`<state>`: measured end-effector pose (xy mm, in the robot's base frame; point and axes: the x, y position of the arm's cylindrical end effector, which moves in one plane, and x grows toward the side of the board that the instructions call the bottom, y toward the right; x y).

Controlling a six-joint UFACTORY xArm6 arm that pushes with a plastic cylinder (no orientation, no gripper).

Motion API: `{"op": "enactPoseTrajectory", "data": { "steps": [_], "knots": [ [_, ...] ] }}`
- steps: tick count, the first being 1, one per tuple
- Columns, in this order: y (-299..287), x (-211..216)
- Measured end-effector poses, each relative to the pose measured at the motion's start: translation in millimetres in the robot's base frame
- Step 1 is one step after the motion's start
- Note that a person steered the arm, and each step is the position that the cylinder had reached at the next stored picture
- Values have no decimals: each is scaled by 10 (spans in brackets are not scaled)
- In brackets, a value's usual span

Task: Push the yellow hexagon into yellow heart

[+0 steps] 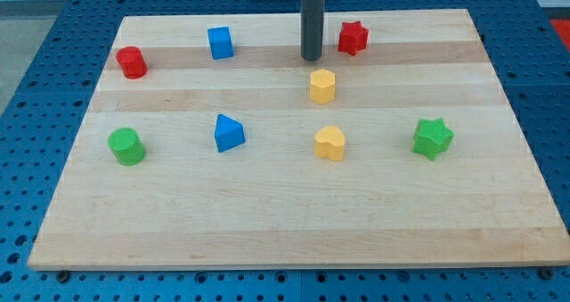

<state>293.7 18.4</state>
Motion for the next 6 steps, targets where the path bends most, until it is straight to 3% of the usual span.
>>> {"op": "enactPoseTrajectory", "data": {
  "steps": [2, 3, 5, 6],
  "knots": [
    [2, 160],
    [72, 682],
    [72, 684],
    [19, 892]
  ]
}}
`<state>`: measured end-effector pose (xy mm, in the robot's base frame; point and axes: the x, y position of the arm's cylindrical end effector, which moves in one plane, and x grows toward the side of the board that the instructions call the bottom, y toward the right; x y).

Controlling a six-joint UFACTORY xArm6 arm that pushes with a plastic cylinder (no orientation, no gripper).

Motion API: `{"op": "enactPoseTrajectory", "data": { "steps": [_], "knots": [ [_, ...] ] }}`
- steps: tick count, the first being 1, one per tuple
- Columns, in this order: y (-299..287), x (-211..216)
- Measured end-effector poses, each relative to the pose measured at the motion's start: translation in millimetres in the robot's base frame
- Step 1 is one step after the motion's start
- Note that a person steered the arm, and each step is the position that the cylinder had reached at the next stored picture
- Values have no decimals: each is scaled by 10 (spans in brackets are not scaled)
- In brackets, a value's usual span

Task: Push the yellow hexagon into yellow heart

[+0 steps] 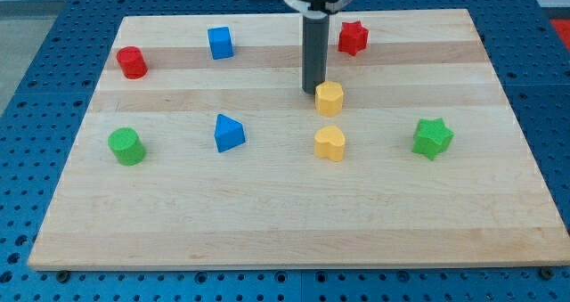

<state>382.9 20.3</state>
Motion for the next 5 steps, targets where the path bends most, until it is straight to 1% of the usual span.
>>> {"op": "enactPoseTrajectory", "data": {
  "steps": [1, 2, 3, 5],
  "knots": [
    [-7, -13],
    [61, -352],
    [287, -274],
    [439, -110]
  ]
}}
